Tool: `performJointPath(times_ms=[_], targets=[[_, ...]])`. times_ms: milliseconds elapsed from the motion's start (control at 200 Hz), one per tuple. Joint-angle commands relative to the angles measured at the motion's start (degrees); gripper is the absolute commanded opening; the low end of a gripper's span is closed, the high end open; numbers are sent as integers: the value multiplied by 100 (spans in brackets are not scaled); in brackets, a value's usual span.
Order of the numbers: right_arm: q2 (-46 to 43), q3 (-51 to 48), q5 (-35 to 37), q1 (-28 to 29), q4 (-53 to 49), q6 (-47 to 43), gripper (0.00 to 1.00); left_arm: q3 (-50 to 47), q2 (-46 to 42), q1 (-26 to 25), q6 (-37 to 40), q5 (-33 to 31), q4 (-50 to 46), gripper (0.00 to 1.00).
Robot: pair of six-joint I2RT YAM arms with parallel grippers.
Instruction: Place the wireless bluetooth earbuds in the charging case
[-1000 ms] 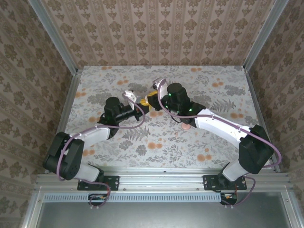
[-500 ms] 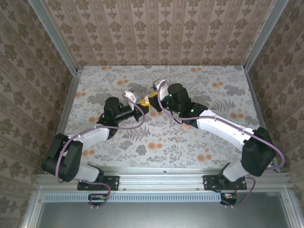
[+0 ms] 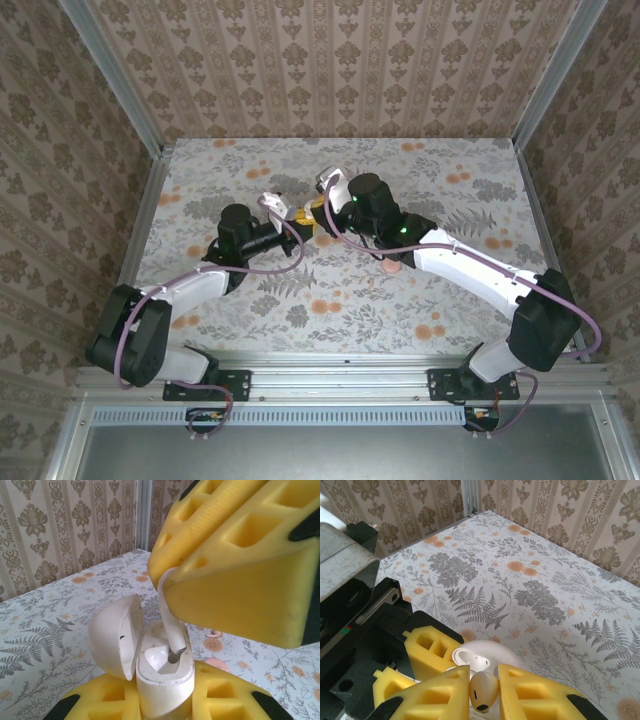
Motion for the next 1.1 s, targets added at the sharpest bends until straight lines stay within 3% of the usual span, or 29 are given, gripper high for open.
performJointPath(times_ms=[0, 410, 770, 1095], targets=[[57, 182, 117, 73, -337, -271, 19, 119, -209, 39, 134, 39, 12, 11], [176, 326, 188, 218, -670, -713, 20, 158, -245, 48, 203, 40, -62, 11], [169, 361, 9, 232, -674, -670, 28, 193, -245, 40, 204, 49, -87, 11], [-255, -84, -477, 166, 81, -766, 45, 132, -282, 40, 265, 57, -137, 11]])
